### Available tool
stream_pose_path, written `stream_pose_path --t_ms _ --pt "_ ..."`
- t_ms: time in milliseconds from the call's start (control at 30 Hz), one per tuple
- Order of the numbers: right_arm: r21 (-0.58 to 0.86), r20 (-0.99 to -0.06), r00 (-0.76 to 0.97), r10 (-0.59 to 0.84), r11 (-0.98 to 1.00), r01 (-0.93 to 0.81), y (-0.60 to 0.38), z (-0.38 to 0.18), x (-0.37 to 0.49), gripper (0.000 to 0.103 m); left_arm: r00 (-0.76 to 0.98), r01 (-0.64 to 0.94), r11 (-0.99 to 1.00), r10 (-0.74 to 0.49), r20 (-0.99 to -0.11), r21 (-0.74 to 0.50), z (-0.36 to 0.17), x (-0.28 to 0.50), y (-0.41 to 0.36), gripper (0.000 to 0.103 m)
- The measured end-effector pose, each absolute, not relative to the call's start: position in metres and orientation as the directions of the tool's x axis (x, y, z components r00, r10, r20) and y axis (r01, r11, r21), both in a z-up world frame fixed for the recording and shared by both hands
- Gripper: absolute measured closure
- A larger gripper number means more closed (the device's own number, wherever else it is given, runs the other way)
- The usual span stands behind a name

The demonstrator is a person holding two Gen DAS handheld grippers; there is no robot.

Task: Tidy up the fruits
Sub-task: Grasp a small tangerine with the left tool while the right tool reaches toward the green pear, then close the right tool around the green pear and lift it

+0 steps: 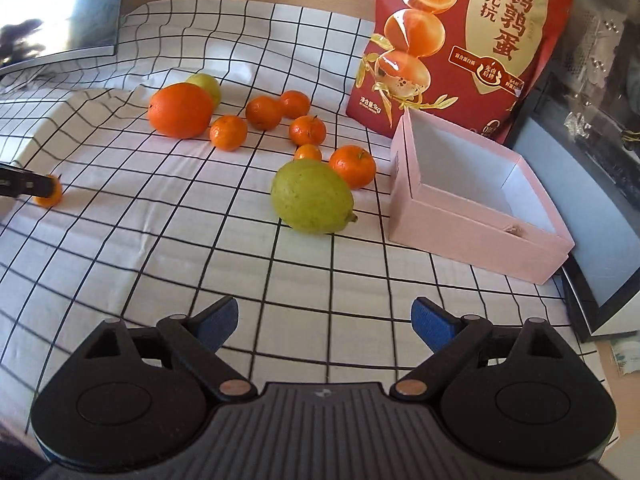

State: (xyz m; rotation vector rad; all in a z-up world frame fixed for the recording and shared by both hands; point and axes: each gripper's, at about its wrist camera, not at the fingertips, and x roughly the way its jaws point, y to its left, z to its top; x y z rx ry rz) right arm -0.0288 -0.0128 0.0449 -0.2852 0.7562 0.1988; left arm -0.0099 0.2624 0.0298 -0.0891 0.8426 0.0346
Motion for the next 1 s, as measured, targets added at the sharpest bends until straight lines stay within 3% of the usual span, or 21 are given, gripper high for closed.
stream_pose_path --t_ms 133,267,433,600,667,1000 --pt "-0.165 -0.687 0.717 0.116 0.936 -0.31 -0.024 0.051 -0.023 0.009 0.675 -0.128 0.986 0.008 -0.738 -0.107 0.031 -0.009 0.267 0.065" --pt "-0.146 -0.67 0.716 0.196 0.911 -0.386 -0.022 0.059 -0.007 0.009 0.692 -0.135 0.961 -0.082 -0.717 -0.24 0.04 -0.012 0.262 0.065" --pt "-0.198 -0.647 0.733 0.21 0.882 -0.428 0.002 0.056 0.033 0.013 0.685 -0.08 0.95 -0.167 -0.709 -0.301 0.047 -0.006 0.218 0.065" --pt "-0.124 -0.673 0.694 0.256 0.886 -0.447 0.011 0.048 0.072 0.02 0.626 0.01 0.945 -0.26 -0.735 -0.327 0.045 -0.004 0.178 0.065" --pt "-0.093 -0.69 0.671 0.271 0.886 -0.454 0.009 0.043 0.08 0.03 0.609 0.026 0.947 -0.269 -0.746 -0.319 0.043 -0.004 0.172 0.065" --pt "-0.012 -0.742 0.601 0.297 0.891 -0.454 -0.004 0.042 0.063 0.031 0.585 -0.003 0.949 -0.255 -0.77 -0.316 0.041 0.008 0.177 0.065"
